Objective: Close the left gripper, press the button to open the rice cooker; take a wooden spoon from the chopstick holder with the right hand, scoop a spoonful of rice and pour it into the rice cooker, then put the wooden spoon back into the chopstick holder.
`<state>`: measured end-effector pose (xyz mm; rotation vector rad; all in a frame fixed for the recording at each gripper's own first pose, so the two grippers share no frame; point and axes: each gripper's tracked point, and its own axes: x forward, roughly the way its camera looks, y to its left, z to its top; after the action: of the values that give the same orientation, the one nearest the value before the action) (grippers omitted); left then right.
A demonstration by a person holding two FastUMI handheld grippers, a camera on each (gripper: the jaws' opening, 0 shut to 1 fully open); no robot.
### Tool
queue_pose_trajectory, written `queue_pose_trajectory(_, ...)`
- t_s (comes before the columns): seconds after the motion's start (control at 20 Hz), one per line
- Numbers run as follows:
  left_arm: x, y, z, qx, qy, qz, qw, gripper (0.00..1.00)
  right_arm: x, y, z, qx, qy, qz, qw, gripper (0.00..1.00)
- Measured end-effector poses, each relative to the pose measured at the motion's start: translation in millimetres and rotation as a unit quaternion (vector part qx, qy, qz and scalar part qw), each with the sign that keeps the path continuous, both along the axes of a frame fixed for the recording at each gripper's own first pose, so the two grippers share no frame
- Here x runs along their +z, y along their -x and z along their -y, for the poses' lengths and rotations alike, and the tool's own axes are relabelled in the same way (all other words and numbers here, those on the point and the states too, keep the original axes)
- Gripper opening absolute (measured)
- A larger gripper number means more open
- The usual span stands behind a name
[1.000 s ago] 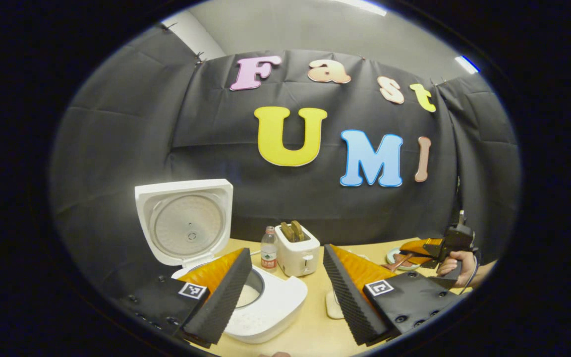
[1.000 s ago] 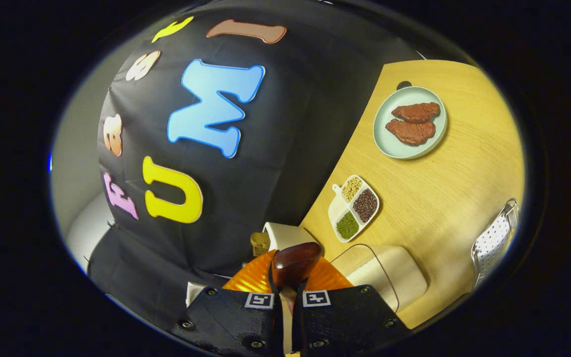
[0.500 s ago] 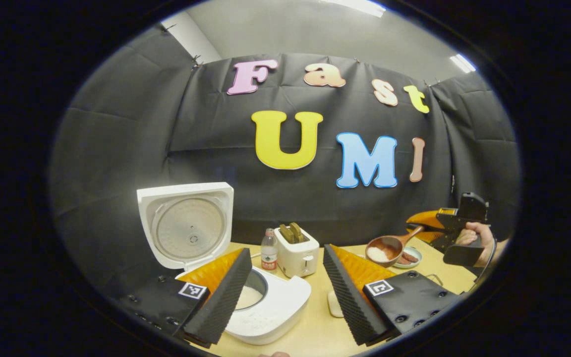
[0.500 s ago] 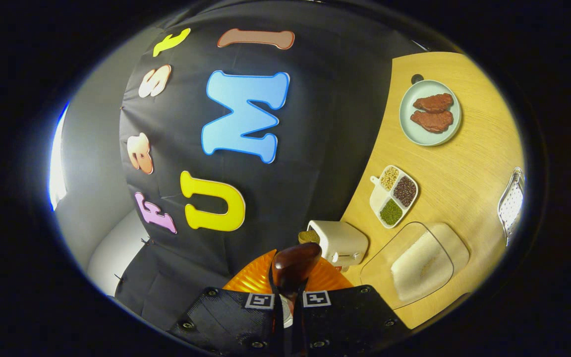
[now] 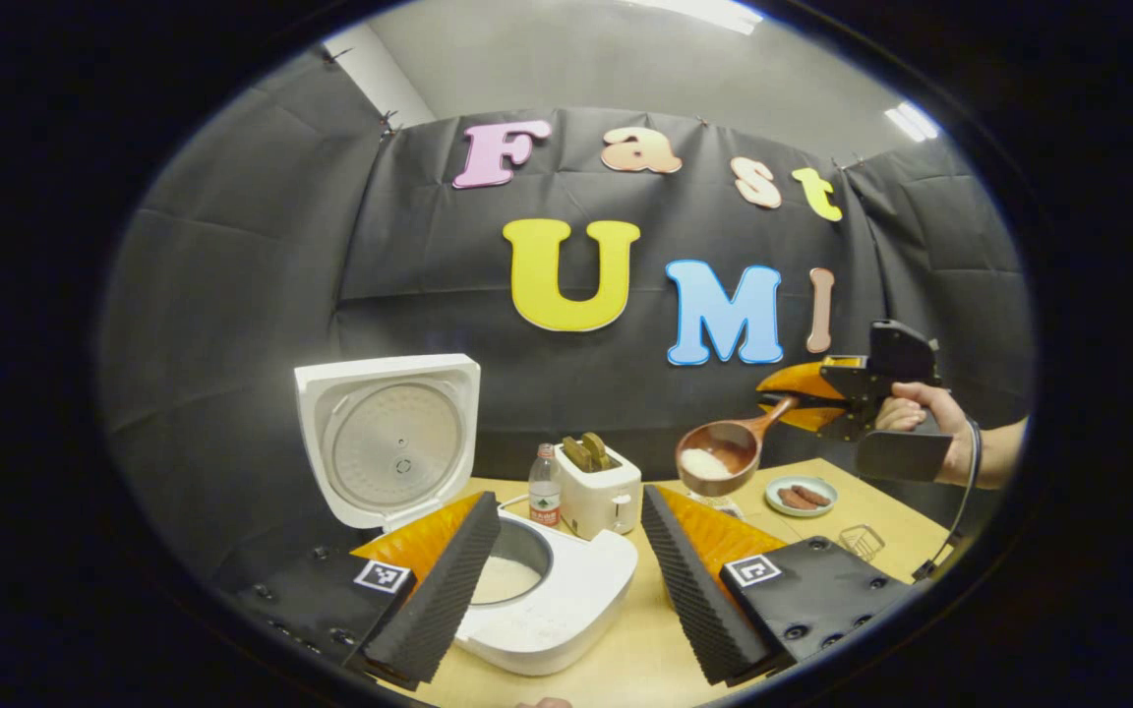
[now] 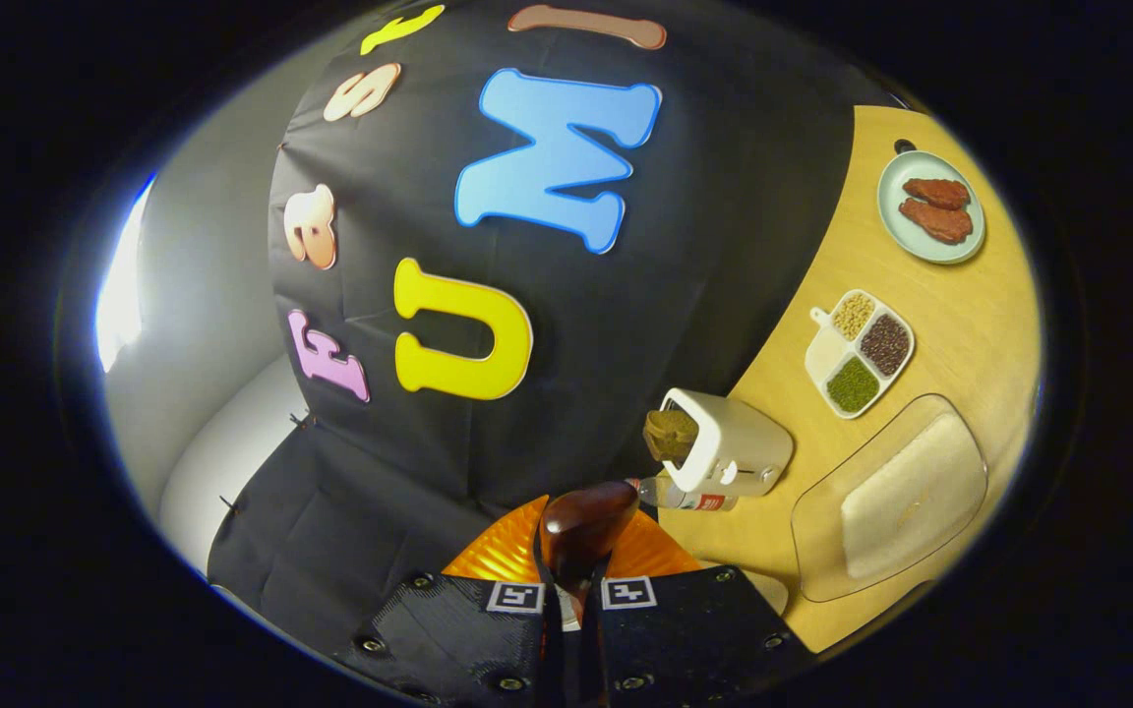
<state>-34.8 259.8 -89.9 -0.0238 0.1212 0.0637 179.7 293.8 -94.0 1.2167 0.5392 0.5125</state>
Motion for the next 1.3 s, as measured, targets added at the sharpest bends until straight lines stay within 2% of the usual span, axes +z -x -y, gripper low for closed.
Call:
queue_pose_trajectory(0.2, -5.2, 9.5, -11.7, -0.001, 0.0, -0.005, 1.0, 1.0, 12.1, -8.3, -64.5, 0.055, 0.029, 0.031, 0.998, 0.07)
queue_pose_trajectory(0.4, -13.9, 20.4, -25.2, 0.006, -0.009, -0.015, 1.0, 1.0, 20.1, -15.0, -123.6, 0.101, 0.07, 0.064, 0.99, 0.07)
queue_pose_trajectory(0.6, -23.0, 29.7, -41.9, 0.027, -0.006, -0.022, 0.999, 1.0, 4.3, -19.0, -183.3, 0.148, 0.133, 0.098, 0.975, 0.07)
queue_pose_trajectory(0.7, -25.5, 33.8, -47.4, 0.037, 0.0, -0.025, 0.999, 1.0, -9.0, -14.2, -207.6, 0.17, 0.185, 0.123, 0.96, 0.07)
queue_pose_trajectory(0.8, -29.7, 38.4, -52.1, 0.048, 0.001, -0.026, 0.999, 1.0, -19.9, -10.6, -232.8, 0.19, 0.253, 0.166, 0.934, 0.07)
queue_pose_trajectory(0.95, -29.7, 42.7, -55.9, 0.06, 0.006, -0.022, 0.998, 1.0, -34.9, -3.5, -260.9, 0.222, 0.347, 0.24, 0.879, 0.07)
queue_pose_trajectory(1.05, -29.7, 45.7, -57.6, 0.067, 0.008, -0.02, 0.998, 1.0, -44.9, 5.5, -277.9, 0.245, 0.395, 0.289, 0.837, 0.07)
queue_pose_trajectory(1.2, -30.3, 49.2, -56.4, 0.07, 0.012, -0.019, 0.997, 1.0, -51.1, 26.3, -301.0, 0.285, 0.458, 0.361, 0.761, 0.07)
queue_pose_trajectory(1.3, -32.0, 52.9, -55.3, 0.073, 0.008, -0.021, 0.997, 1.0, -49.6, 42.1, -309.8, 0.31, 0.475, 0.398, 0.721, 0.07)
